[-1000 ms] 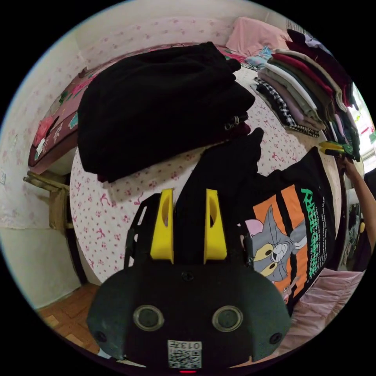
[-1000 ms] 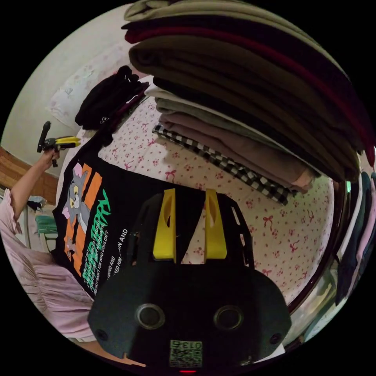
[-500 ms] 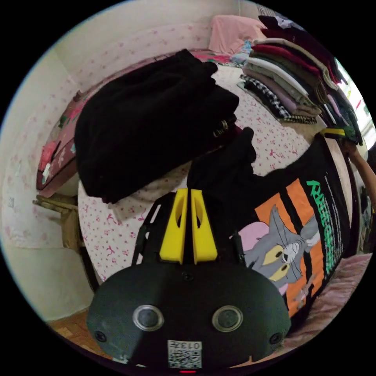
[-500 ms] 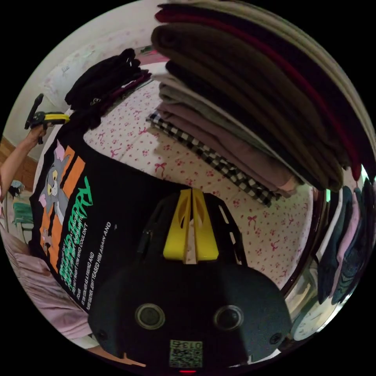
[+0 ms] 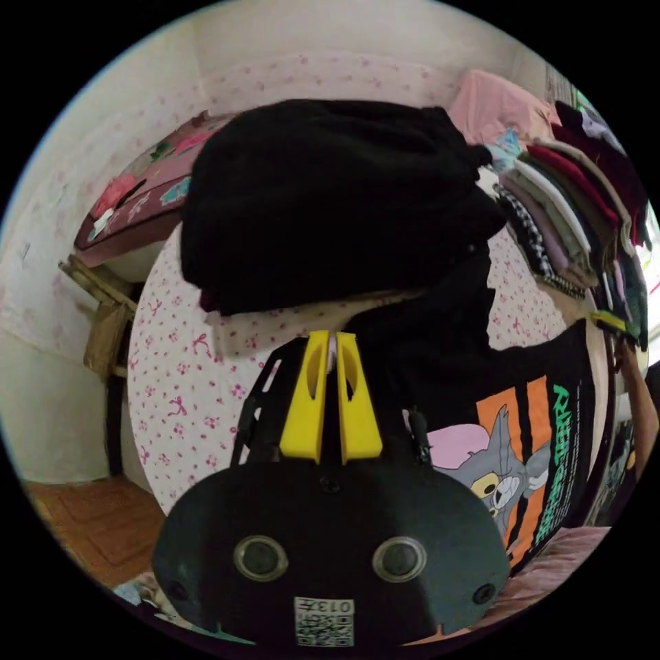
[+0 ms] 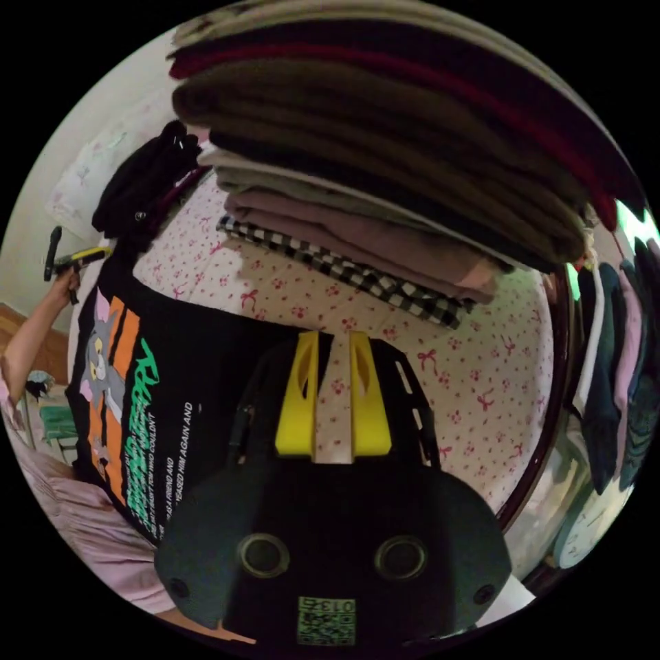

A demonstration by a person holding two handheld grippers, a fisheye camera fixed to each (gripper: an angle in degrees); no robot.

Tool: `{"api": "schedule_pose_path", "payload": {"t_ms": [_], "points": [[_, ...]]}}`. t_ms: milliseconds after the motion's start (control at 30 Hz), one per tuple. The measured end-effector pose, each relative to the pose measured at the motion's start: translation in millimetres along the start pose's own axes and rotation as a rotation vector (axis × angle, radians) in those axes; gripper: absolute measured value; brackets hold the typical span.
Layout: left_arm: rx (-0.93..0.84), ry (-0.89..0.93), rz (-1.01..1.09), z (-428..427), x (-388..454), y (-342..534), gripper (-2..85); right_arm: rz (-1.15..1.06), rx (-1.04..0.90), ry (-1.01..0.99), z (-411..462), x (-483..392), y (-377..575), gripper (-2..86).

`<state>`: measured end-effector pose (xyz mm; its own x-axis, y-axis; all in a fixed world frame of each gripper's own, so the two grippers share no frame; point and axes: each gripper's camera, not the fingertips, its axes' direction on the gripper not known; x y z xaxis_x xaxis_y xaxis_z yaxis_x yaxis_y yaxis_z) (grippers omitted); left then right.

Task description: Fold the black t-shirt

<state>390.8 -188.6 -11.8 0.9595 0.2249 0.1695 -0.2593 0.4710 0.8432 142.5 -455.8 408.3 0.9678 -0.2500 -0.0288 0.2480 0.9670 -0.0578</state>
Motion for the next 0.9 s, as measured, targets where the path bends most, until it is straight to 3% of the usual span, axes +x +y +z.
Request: {"api": "schedule_pose_path", "payload": {"t_ms": [133,533,633,900], "points": [[0.102,0.063,-0.034,-24.4,0.3,25.1,1.9,0.078,0.101,-0.071,-48.1,23.0,57.9,7.9],[-0.083,0.266,0.703,9.4,279.6,134.6,3.1,0.334,-0.003,-0.197,-62.2,-2.5,274.8,8.5],[-0.097,0.371,0.775,19.0,337.4,140.8,2.8,0.345,0.032,-0.179,-68.1,-3.6,285.8,8.5],[-0.071,0.307,0.891,37.1,444.4,126.6,2.3,0.217,0.110,-0.191,-69.9,1.0,231.0,8.5]]}}
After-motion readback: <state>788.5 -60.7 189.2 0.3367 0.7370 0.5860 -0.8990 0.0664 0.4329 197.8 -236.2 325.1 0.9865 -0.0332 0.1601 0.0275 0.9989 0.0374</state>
